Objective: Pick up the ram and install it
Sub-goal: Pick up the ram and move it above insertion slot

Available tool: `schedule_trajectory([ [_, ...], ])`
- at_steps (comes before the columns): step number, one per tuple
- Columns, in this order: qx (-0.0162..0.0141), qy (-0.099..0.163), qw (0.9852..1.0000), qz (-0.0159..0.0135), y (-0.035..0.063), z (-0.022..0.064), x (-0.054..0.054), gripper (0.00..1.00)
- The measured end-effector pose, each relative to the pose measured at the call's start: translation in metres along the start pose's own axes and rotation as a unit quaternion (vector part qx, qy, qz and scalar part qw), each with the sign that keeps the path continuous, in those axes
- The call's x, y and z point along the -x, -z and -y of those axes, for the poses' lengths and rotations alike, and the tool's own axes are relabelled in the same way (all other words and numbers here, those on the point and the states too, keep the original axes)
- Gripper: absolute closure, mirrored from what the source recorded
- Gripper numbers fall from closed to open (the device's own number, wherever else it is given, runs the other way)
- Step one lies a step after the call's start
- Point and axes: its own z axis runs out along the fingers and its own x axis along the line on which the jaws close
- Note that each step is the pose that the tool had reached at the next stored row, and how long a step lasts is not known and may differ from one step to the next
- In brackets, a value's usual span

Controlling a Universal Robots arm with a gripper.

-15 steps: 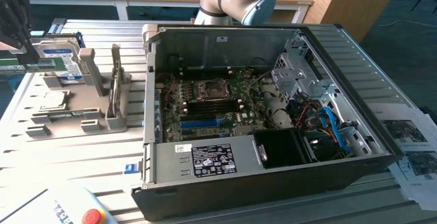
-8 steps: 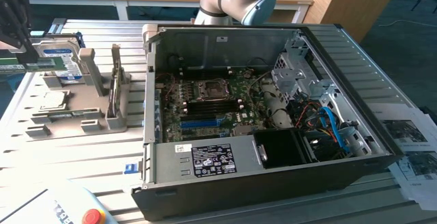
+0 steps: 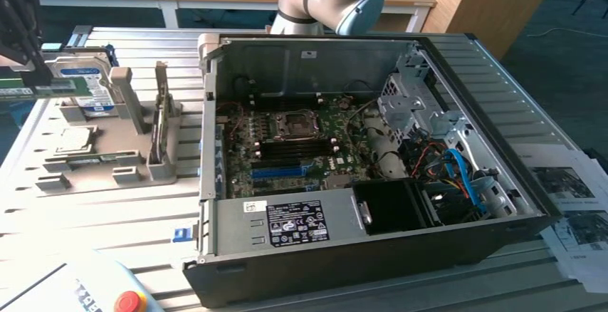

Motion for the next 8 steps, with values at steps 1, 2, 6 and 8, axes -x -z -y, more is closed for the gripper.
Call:
schedule_trajectory([
  [1,0.0,0.0,1.0,0.0,0.0006,0.0,0.0,0.88],
  [2,0.0,0.0,1.0,0.0,0.0012,0.0,0.0,0.88],
  [6,0.0,0.0,1.0,0.0,0.0035,-0.0001,-0.0001,0.88],
  [8,0.0,0.0,1.0,0.0,0.004,-0.0001,-0.0001,0.88],
])
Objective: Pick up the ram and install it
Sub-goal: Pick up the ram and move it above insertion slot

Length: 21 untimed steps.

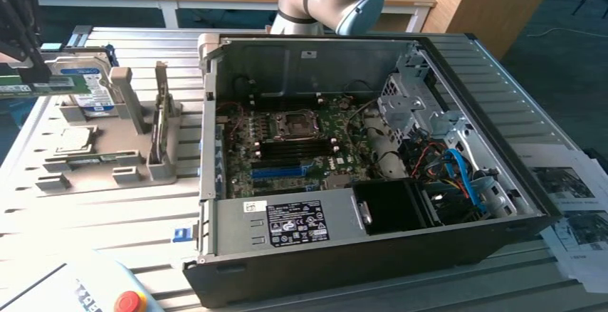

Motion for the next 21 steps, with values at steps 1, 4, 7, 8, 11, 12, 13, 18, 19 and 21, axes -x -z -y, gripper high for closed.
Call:
schedule_trajectory([
  [1,-0.0001,0.0,1.0,0.0,0.0,0.0,0.0,0.88],
  [4,0.0001,0.0,1.0,-0.0001,0.0003,0.0005,0.0,0.88],
  [7,0.0001,0.0,1.0,-0.0001,0.0003,0.001,-0.0001,0.88],
  [8,0.0001,0.0,1.0,0.0,0.0003,0.0012,-0.0001,0.88],
  [11,0.0001,0.0,1.0,-0.0001,0.0003,0.0019,-0.0002,0.88],
  [12,0.0001,0.0,1.0,-0.0001,0.0003,0.0022,-0.0002,0.88],
  [13,0.0,0.0,1.0,0.0,0.0003,0.0025,-0.0003,0.88],
  [18,0.0001,0.0,1.0,0.0,0.0003,0.0046,-0.0004,0.88],
  [19,0.0001,0.0,1.0,-0.0001,0.0004,0.0051,-0.0005,0.88],
  [21,0.0001,0.0,1.0,-0.0001,0.0004,0.0062,-0.0005,0.88],
])
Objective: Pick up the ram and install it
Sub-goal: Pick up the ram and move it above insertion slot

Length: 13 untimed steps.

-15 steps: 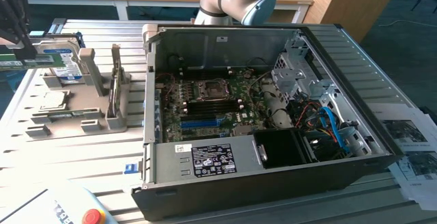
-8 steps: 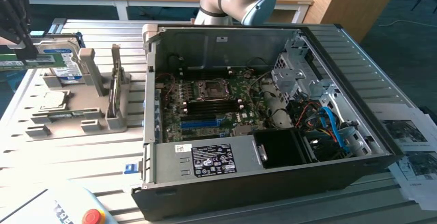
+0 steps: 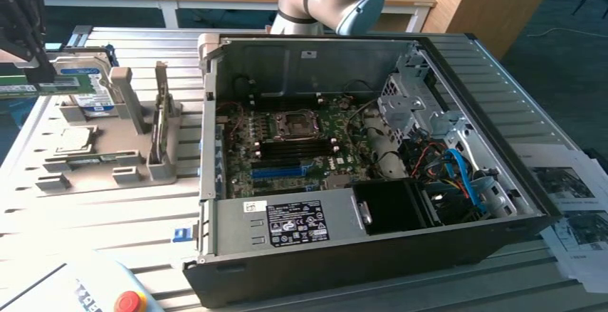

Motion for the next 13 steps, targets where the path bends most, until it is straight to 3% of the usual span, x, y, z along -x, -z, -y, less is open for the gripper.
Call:
schedule_trajectory([
  [13,0.001,0.0,1.0,0.0,0.0002,0.0089,-0.0004,0.88],
])
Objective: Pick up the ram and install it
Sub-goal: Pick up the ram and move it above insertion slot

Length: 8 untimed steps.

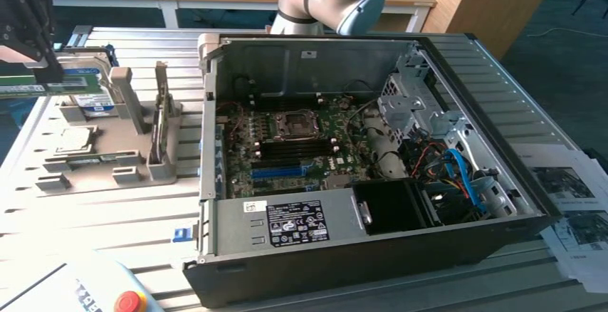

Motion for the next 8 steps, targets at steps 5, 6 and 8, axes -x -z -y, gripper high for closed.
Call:
schedule_trajectory([
  [5,0.0005,0.0,1.0,0.0,0.0001,0.0039,-0.0002,0.88],
  [6,0.0006,0.0,1.0,0.0,0.0001,0.0047,-0.0002,0.88],
  [8,0.0007,0.0,1.0,0.0,0.0002,0.0064,-0.0003,0.88],
])
